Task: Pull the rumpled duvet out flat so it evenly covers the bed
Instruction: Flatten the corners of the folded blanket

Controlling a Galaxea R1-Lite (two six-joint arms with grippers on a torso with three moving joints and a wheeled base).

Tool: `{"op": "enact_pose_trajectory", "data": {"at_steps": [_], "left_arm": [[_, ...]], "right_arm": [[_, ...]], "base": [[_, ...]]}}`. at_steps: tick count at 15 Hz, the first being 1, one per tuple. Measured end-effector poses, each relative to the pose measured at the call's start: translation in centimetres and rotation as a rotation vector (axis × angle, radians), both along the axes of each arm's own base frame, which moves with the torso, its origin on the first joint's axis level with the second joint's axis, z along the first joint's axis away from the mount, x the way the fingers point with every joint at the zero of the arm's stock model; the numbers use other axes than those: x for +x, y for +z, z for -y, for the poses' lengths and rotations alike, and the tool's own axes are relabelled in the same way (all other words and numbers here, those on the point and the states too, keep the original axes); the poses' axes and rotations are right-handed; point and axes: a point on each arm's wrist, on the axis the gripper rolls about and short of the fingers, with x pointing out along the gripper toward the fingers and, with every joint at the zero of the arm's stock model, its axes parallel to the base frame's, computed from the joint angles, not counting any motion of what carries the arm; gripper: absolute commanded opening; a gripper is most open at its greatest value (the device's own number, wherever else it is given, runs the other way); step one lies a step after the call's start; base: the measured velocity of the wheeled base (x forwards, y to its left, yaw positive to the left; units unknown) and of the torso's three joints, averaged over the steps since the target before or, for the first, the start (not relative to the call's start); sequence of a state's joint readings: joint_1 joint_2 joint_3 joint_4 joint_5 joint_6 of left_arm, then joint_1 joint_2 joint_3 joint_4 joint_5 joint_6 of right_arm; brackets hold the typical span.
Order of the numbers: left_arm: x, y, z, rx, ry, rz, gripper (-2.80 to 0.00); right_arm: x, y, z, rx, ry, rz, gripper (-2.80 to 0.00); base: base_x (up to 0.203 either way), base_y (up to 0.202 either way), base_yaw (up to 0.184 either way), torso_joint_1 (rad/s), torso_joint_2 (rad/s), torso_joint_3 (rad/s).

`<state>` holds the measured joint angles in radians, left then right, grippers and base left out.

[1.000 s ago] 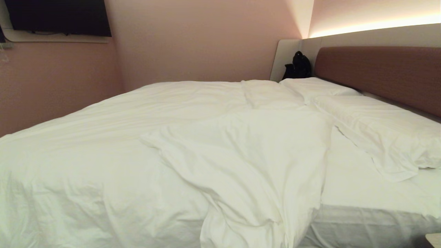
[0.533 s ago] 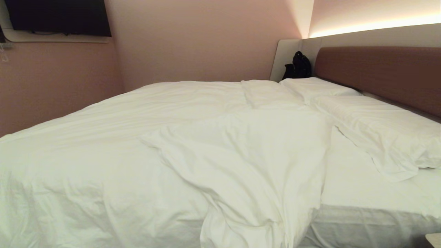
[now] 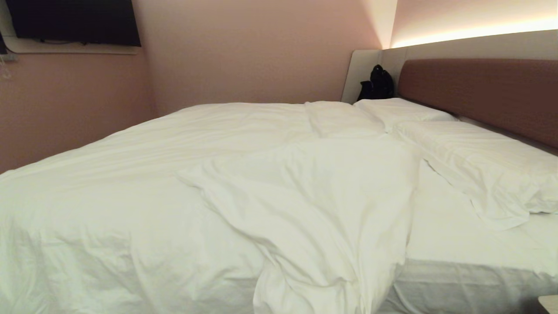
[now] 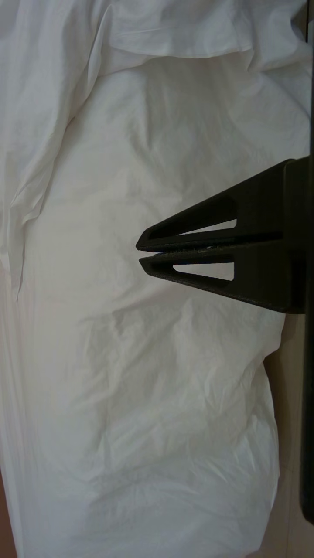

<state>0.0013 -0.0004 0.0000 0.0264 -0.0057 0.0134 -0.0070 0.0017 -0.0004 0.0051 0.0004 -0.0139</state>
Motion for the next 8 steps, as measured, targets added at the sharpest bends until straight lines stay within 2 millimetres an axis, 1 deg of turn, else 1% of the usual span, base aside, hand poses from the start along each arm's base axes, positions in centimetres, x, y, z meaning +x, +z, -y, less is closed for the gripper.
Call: {"op": "enact_pose_trajectory", "data": {"at_steps": [5,6,8], "left_arm": [[0.0,0.0,0.0,0.001,0.000,0.000,-2.80],[0.0,0.0,0.0,0.000,0.000,0.001,-2.80],[0.0,0.0,0.0,0.000,0.000,0.000,-2.80]], "right_arm": [[-0.1,0.4,0.0,-0.012,-0.006,0.007,-2.80],[-0.4,1.1,0.0,-0.013,-0.003,0.027,-2.80],[-1.3,3.8,0.0,-0.014,0.013,0.106,-2.80]], "base": [[0.000,0.000,0.000,0.000,0.00,0.000],[0.000,0.000,0.000,0.000,0.00,0.000],[0.000,0.000,0.000,0.000,0.00,0.000]]}}
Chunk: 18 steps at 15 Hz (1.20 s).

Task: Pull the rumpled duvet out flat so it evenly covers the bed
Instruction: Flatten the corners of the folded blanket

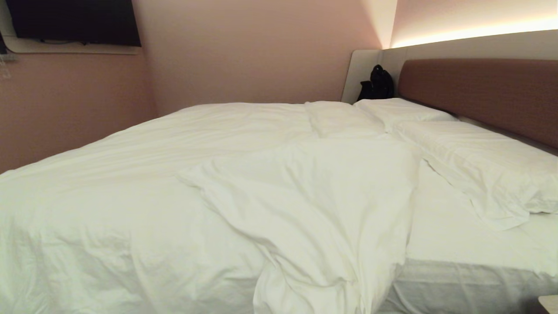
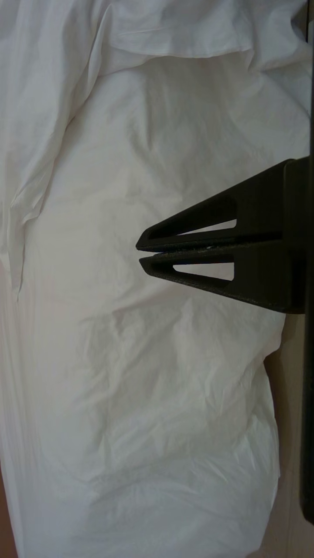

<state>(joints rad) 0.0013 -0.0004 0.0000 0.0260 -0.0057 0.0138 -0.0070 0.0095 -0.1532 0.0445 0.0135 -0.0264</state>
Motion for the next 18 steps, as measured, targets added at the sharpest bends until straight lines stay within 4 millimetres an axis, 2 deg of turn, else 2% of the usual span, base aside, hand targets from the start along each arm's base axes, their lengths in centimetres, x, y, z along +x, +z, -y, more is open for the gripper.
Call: {"op": "enact_pose_trajectory", "data": {"at_steps": [2,5,7,9,12,14,16,18], "left_arm": [[0.0,0.0,0.0,0.000,0.000,0.000,-2.80],[0.0,0.0,0.0,0.000,0.000,0.000,-2.80],[0.0,0.0,0.0,0.000,0.000,0.000,-2.80],[0.0,0.0,0.0,0.000,0.000,0.000,-2.80],[0.0,0.0,0.0,0.000,0.000,-0.001,-2.80],[0.0,0.0,0.0,0.000,0.000,0.000,-2.80],[0.0,0.0,0.0,0.000,0.000,0.000,-2.80],[0.0,0.0,0.0,0.000,0.000,0.000,-2.80]], "right_arm": [[-1.0,2.7,-0.1,-0.004,0.034,0.046,-2.80],[-0.6,6.1,-0.2,-0.003,0.100,-0.005,-2.80],[0.6,8.4,-0.3,0.011,0.147,-0.056,-2.80],[2.9,10.4,-0.4,0.041,0.191,-0.128,-2.80],[10.0,13.5,-0.5,0.110,0.240,-0.297,-2.80],[16.6,15.4,-0.5,0.159,0.264,-0.370,-2.80],[23.4,16.6,-0.7,0.211,0.280,-0.406,-2.80],[29.6,16.1,-1.2,0.267,0.293,-0.452,-2.80]], "base": [[0.000,0.000,0.000,0.000,0.00,0.000],[0.000,0.000,0.000,0.000,0.00,0.000],[0.000,0.000,0.000,0.000,0.00,0.000],[0.000,0.000,0.000,0.000,0.00,0.000],[0.000,0.000,0.000,0.000,0.00,0.000],[0.000,0.000,0.000,0.000,0.00,0.000],[0.000,0.000,0.000,0.000,0.00,0.000],[0.000,0.000,0.000,0.000,0.00,0.000]]}}
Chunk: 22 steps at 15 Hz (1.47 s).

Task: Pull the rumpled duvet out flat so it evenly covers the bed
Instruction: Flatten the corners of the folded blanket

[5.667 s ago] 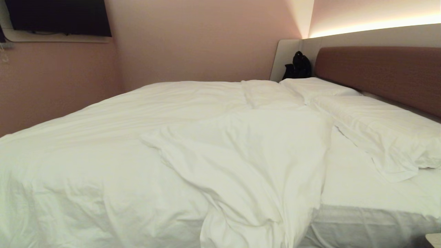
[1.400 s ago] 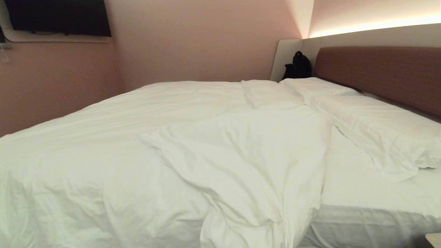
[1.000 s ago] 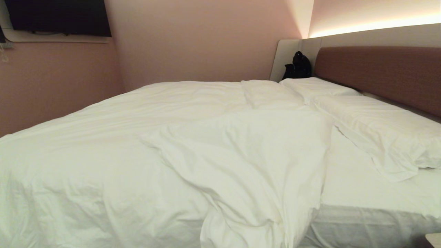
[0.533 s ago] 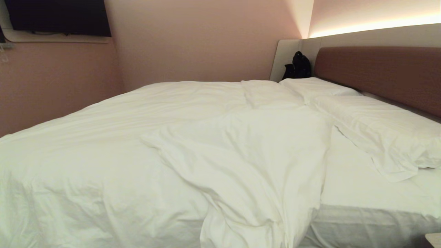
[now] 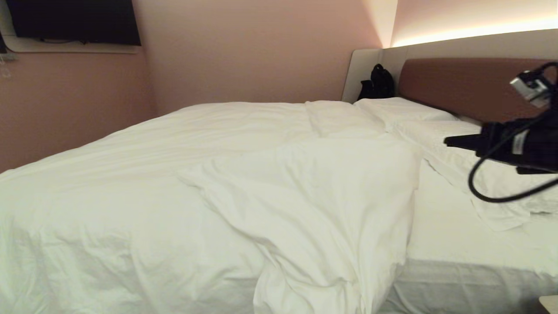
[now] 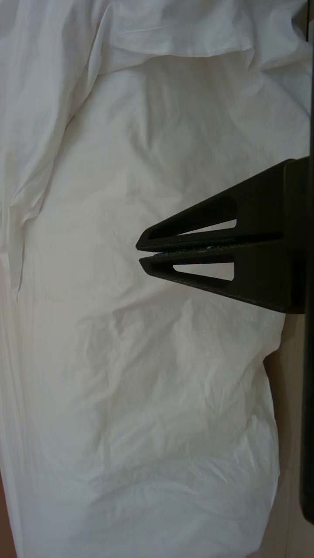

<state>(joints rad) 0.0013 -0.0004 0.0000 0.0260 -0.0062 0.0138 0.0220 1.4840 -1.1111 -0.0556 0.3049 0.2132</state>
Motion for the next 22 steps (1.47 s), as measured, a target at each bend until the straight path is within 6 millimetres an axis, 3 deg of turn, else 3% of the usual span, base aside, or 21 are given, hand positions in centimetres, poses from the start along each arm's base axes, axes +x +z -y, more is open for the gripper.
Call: {"op": "enact_pose_trajectory", "data": {"at_steps": [3,6,10,16,22], "left_arm": [[0.0,0.0,0.0,0.000,0.000,0.000,-2.80],[0.0,0.0,0.0,0.000,0.000,0.000,-2.80],[0.0,0.0,0.0,0.000,0.000,0.000,-2.80],[0.0,0.0,0.0,0.000,0.000,0.000,-2.80],[0.0,0.0,0.0,0.000,0.000,0.000,-2.80]], "right_arm": [[6.4,-2.6,-1.8,0.079,0.023,-0.117,-2.80],[9.1,-5.9,-3.6,0.130,0.034,-0.253,-2.80],[9.9,-7.7,-5.1,0.152,0.050,-0.326,-2.80],[9.1,-7.8,-7.0,0.110,0.097,-0.320,-2.80],[9.2,-8.9,-9.4,-0.050,0.126,-0.280,-2.80]], "base": [[0.000,0.000,0.000,0.000,0.00,0.000],[0.000,0.000,0.000,0.000,0.00,0.000],[0.000,0.000,0.000,0.000,0.00,0.000],[0.000,0.000,0.000,0.000,0.00,0.000],[0.000,0.000,0.000,0.000,0.00,0.000]]}}
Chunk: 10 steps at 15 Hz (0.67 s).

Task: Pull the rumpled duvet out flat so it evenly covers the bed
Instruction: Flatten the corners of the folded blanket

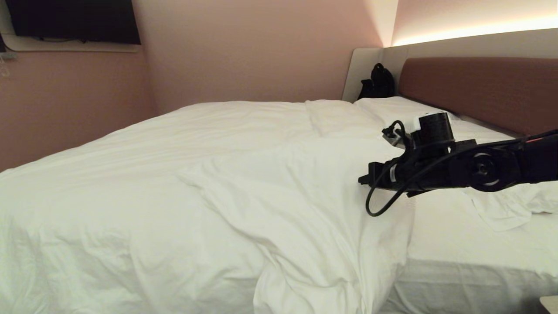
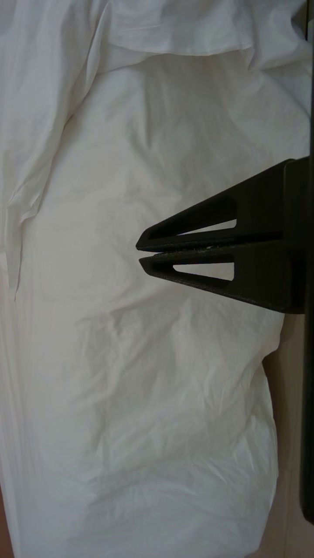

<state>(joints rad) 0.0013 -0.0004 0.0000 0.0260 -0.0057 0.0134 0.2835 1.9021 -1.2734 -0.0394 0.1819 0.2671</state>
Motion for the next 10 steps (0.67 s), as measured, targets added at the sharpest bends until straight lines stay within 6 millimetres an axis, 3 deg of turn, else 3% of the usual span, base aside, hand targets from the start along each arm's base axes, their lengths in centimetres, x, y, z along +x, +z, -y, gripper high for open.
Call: {"op": "enact_pose_trajectory", "data": {"at_steps": [1,2,10], "left_arm": [[0.0,0.0,0.0,0.000,0.000,0.000,-2.80],[0.0,0.0,0.0,0.000,0.000,0.000,-2.80],[0.0,0.0,0.0,0.000,0.000,0.000,-2.80]], "right_arm": [[0.0,0.0,-0.4,-0.035,0.015,0.018,-2.80],[-0.1,0.0,-0.7,-0.069,0.029,0.034,0.00],[0.2,-0.1,-2.2,-0.279,0.125,0.136,0.00]], "base": [[0.000,0.000,0.000,0.000,0.00,0.000],[0.000,0.000,0.000,0.000,0.00,0.000],[0.000,0.000,0.000,0.000,0.00,0.000]]}}
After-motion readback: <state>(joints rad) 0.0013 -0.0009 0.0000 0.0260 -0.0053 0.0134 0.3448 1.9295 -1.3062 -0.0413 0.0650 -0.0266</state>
